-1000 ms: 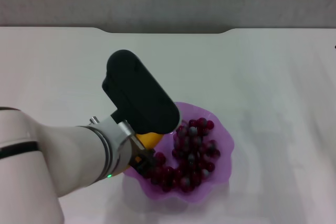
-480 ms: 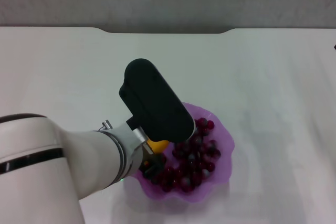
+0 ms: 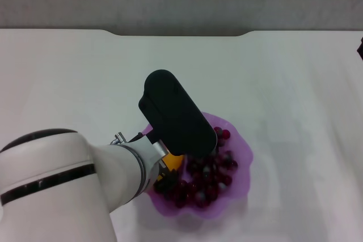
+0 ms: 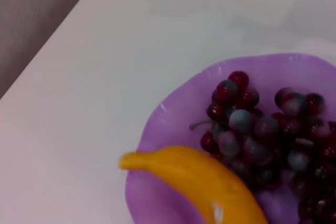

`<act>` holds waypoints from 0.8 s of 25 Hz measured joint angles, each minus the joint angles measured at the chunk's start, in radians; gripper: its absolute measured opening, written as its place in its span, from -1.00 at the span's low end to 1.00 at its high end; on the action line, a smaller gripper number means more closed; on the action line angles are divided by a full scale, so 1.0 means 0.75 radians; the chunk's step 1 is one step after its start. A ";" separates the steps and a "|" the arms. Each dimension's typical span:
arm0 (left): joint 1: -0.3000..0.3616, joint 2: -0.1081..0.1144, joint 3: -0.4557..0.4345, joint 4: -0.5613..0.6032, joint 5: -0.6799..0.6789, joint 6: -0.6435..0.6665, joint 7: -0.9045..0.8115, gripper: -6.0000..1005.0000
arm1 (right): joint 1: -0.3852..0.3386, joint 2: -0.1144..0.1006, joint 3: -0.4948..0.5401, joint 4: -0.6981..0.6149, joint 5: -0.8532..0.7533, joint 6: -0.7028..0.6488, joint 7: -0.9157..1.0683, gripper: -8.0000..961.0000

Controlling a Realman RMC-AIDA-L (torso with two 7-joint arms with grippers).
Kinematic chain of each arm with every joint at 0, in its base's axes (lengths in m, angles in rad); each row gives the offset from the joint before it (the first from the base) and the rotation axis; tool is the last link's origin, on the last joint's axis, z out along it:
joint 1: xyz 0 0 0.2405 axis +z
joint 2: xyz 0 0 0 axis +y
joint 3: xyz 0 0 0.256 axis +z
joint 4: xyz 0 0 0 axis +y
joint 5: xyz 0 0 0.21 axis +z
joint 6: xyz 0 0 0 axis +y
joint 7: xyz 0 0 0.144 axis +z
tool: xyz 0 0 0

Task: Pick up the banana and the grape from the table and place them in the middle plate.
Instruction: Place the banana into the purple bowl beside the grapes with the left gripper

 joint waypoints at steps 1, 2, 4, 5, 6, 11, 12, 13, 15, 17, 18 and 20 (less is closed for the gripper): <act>0.001 0.000 -0.001 0.000 0.000 -0.004 0.000 0.21 | 0.000 0.000 0.000 0.000 0.000 0.000 0.000 0.72; 0.003 0.000 0.000 0.000 0.002 -0.009 0.000 0.24 | 0.000 0.000 0.000 0.000 0.000 0.000 0.000 0.72; 0.013 0.000 0.006 -0.003 0.021 -0.025 0.000 0.31 | 0.000 0.000 0.000 0.000 0.000 0.000 0.000 0.72; 0.019 -0.001 0.009 -0.005 0.033 -0.033 0.000 0.35 | 0.000 0.000 0.000 0.000 0.000 0.000 0.000 0.72; 0.019 -0.001 0.009 -0.005 0.033 -0.033 0.000 0.38 | -0.001 0.000 0.000 0.000 0.000 0.000 0.000 0.72; 0.072 -0.013 -0.021 -0.046 0.126 -0.057 -0.002 0.78 | -0.003 0.000 0.001 0.000 0.000 0.000 0.000 0.72; 0.085 -0.013 -0.030 -0.064 0.148 -0.064 -0.002 0.78 | -0.003 0.000 0.001 0.000 0.000 0.000 0.000 0.72; 0.096 -0.013 -0.039 -0.078 0.170 -0.069 -0.002 0.78 | -0.004 0.000 0.001 0.000 0.000 0.000 0.000 0.72; 0.136 -0.015 -0.077 -0.119 0.220 -0.093 -0.003 0.78 | -0.005 0.000 0.000 -0.001 0.000 0.000 0.000 0.72; 0.187 -0.020 -0.130 -0.165 0.260 -0.154 -0.004 0.78 | -0.005 0.000 -0.002 -0.002 0.000 0.000 -0.003 0.72; 0.217 -0.022 -0.160 -0.184 0.278 -0.194 -0.004 0.78 | -0.004 0.000 -0.003 -0.001 0.000 0.000 -0.004 0.72; 0.273 -0.027 -0.219 -0.216 0.308 -0.285 -0.004 0.78 | -0.002 0.000 -0.003 0.000 0.000 0.000 -0.004 0.72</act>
